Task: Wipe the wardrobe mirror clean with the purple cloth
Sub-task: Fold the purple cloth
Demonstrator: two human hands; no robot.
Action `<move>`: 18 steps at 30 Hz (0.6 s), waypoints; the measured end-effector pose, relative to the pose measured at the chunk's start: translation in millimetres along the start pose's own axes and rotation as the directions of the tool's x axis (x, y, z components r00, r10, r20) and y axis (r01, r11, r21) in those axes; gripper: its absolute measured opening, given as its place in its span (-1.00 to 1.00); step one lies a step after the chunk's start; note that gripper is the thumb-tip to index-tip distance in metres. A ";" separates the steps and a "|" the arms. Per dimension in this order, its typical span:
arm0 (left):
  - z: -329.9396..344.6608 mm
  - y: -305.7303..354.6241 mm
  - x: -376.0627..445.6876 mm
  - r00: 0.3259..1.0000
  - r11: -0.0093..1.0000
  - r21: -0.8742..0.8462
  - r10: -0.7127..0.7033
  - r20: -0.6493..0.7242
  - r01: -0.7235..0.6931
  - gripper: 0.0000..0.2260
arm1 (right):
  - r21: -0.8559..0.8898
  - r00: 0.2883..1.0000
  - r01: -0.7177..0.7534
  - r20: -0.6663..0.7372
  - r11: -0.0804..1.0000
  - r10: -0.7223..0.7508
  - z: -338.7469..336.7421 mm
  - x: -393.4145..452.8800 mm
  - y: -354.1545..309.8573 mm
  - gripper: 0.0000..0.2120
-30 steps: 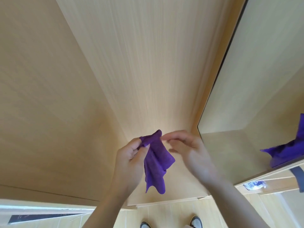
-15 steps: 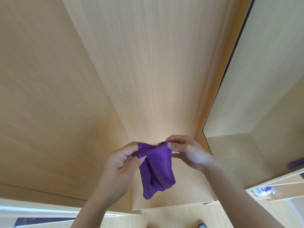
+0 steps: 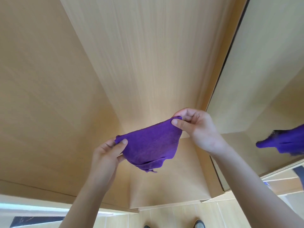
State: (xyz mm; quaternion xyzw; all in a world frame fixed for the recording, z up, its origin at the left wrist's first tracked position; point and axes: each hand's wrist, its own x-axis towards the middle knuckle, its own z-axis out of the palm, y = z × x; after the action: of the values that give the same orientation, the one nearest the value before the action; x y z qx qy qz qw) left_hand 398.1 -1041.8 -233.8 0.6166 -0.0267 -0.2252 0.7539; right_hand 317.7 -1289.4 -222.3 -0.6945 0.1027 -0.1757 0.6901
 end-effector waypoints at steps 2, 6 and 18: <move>7.3 8.0 1.1 1.000 0.999 -0.050 -0.011 0.008 0.011 -0.84 | 0.044 1.000 -0.017 0.023 0.999 0.016 -6.3 2.1 3.8 -0.97; 24.5 26.0 -1.9 0.999 0.997 -0.069 -0.014 0.034 0.016 -0.70 | 0.339 0.983 -0.184 0.091 0.923 0.162 -12.3 1.3 33.2 -0.49; 12.3 64.8 -20.3 0.995 0.995 -0.037 0.092 0.047 -0.091 -0.68 | 0.322 0.737 -0.631 0.533 0.706 0.415 66.4 -64.4 133.1 -0.44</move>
State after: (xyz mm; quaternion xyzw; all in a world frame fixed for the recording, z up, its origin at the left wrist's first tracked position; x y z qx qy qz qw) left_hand 395.9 -1036.6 -165.0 0.5959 -0.0692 -0.2057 0.7732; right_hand 297.5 -1206.8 -360.3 -0.4595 0.1018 0.1674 0.8663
